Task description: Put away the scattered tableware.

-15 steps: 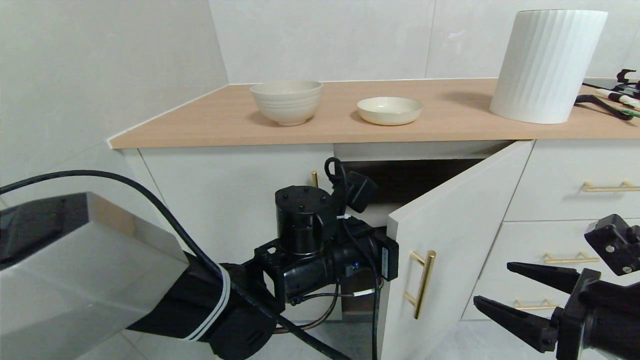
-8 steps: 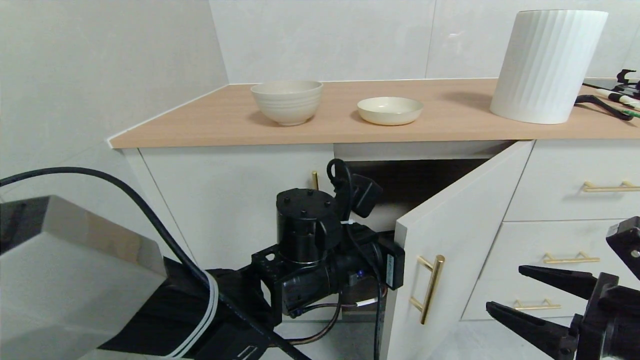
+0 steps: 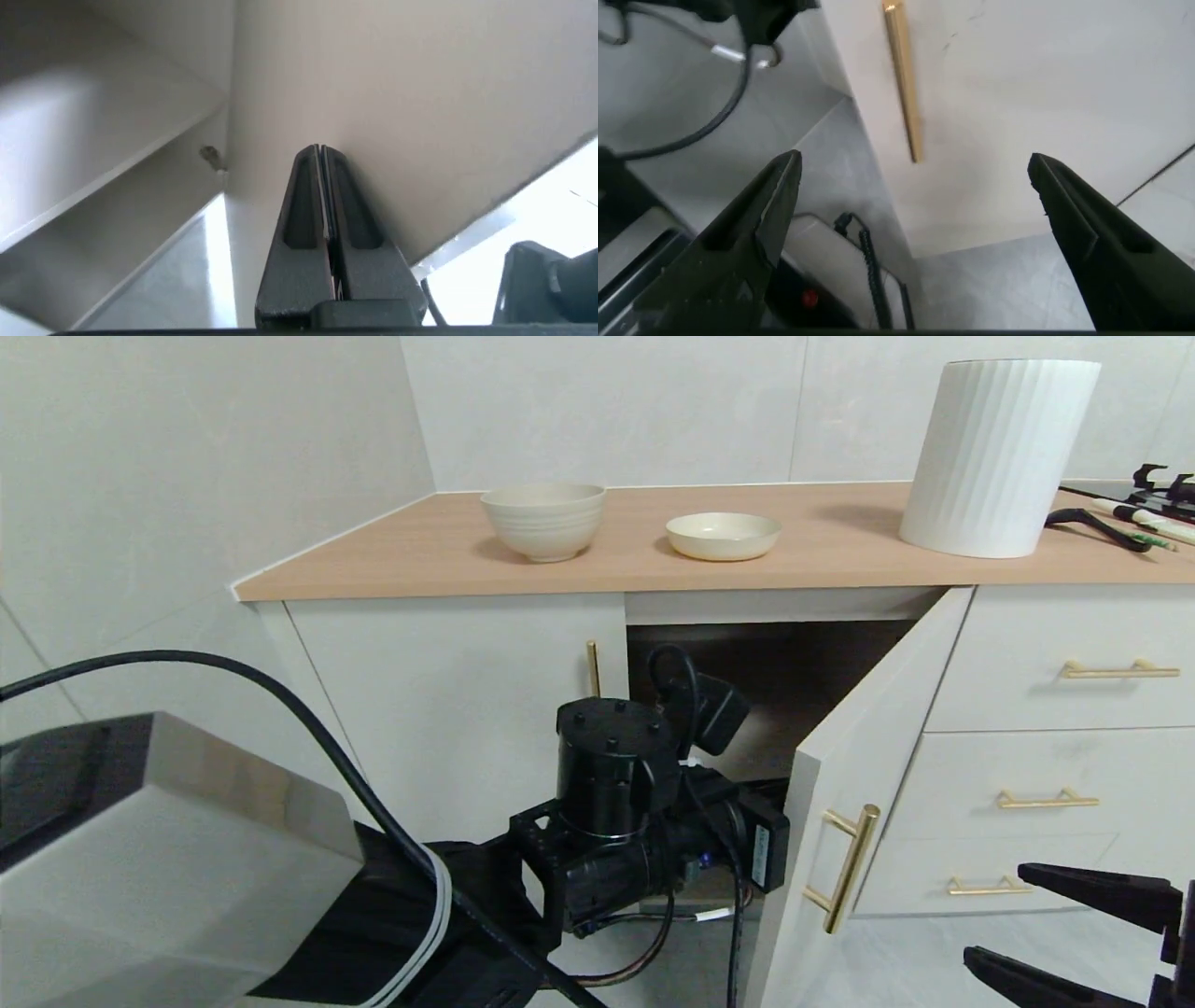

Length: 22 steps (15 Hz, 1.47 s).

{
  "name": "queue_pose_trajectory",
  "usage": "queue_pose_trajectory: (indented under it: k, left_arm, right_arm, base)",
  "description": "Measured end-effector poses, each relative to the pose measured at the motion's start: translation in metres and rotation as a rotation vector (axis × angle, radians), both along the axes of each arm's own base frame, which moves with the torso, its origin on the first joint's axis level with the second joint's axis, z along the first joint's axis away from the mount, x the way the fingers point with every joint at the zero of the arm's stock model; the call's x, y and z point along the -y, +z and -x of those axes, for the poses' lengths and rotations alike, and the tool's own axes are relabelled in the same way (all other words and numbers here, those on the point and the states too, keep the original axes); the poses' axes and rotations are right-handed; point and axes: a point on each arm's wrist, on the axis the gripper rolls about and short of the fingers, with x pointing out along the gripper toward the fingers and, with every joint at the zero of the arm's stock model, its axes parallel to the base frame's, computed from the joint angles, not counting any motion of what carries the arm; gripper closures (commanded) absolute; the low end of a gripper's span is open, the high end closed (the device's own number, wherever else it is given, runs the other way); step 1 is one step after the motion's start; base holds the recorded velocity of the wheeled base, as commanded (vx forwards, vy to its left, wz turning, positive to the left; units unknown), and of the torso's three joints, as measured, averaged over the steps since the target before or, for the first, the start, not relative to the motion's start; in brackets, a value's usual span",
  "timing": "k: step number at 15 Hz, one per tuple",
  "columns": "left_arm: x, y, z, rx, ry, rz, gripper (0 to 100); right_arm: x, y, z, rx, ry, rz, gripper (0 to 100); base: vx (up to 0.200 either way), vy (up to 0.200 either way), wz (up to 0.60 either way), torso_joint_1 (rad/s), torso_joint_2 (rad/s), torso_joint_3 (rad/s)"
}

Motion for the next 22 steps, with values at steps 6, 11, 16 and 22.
queue_pose_trajectory:
  k: [6,11,16,22]
  left_arm:
    - [0.020,-0.003,0.024,-0.001,-0.067,-0.005,100]
    - [0.057,0.008,0.075,0.035,-0.163,0.038,100]
    - [0.006,0.026,0.034,0.027,0.017,0.079,100]
    - [-0.112,0.051,-0.013,-0.053,0.345,-0.023,100]
  right_arm:
    - [0.003,0.005,0.021,0.021,0.088,-0.015,0]
    - [0.004,0.018,0.035,0.061,0.288,-0.088,0]
    - [-0.009,0.035,0.021,0.061,0.301,-0.089,0]
    - [-0.067,0.082,-0.052,0.027,0.203,-0.102,0]
  base:
    - [0.000,0.000,0.00,0.000,0.00,0.000]
    - [0.000,0.000,0.00,0.000,0.00,0.000]
    - [0.000,0.000,0.00,0.000,0.00,0.000]
    - [0.000,0.000,0.00,0.000,0.00,0.000]
